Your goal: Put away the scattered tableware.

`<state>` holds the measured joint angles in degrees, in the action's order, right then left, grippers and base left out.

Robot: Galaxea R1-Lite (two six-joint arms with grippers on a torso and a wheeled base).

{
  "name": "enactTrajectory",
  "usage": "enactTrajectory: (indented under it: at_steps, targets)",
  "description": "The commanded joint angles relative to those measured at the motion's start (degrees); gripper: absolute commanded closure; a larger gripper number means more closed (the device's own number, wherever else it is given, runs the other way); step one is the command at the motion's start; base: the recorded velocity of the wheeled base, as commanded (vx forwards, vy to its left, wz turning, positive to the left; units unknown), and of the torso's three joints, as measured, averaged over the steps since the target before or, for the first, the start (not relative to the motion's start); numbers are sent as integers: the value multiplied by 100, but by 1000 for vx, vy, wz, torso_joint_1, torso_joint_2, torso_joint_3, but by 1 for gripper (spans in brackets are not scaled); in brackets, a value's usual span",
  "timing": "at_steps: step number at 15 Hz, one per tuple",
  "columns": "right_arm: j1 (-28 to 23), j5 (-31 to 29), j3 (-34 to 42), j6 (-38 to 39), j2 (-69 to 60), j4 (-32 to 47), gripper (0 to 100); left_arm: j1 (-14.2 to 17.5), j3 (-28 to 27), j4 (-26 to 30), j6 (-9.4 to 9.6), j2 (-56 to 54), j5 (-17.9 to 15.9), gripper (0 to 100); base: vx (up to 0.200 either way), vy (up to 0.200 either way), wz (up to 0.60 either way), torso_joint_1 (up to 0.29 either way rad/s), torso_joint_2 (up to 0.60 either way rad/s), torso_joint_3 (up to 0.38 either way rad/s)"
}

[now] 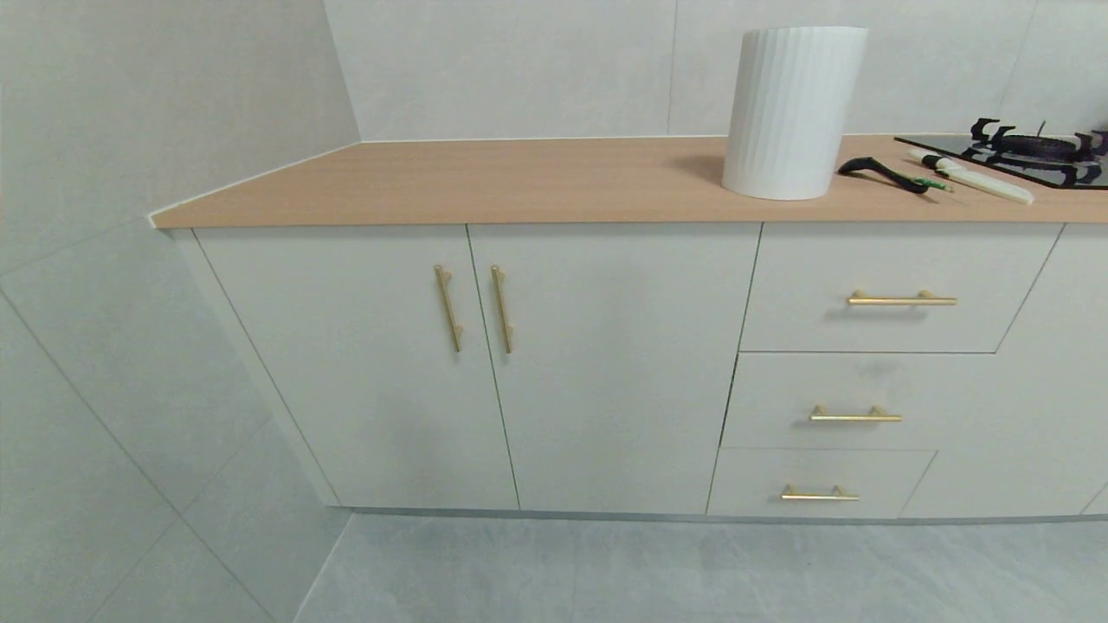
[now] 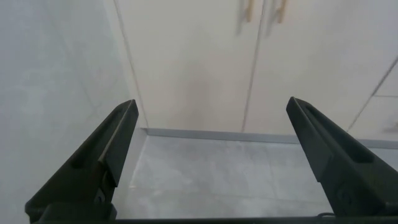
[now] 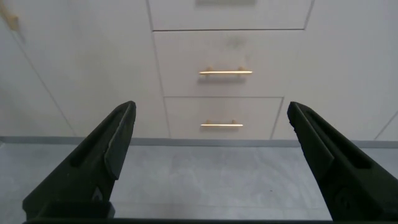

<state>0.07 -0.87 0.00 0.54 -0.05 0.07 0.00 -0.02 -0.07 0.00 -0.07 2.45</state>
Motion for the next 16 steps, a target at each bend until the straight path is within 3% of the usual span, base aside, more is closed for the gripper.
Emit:
enactTrajectory:
  at_steps: [1, 12, 16]
  targets:
    - [-7, -1, 0, -1, 5, 1, 0, 0, 2, -10, 0, 7, 1, 0, 0, 0, 0, 0, 0, 0]
    - [-7, -1, 0, -1, 14, 1, 0, 0, 2, -1, 18, 7, 1, 0, 0, 0, 0, 0, 0, 0]
    - [1, -1, 0, -1, 14, 1, 0, 0, 2, -10, 35, 7, 1, 0, 0, -150, 0, -2, 3, 1]
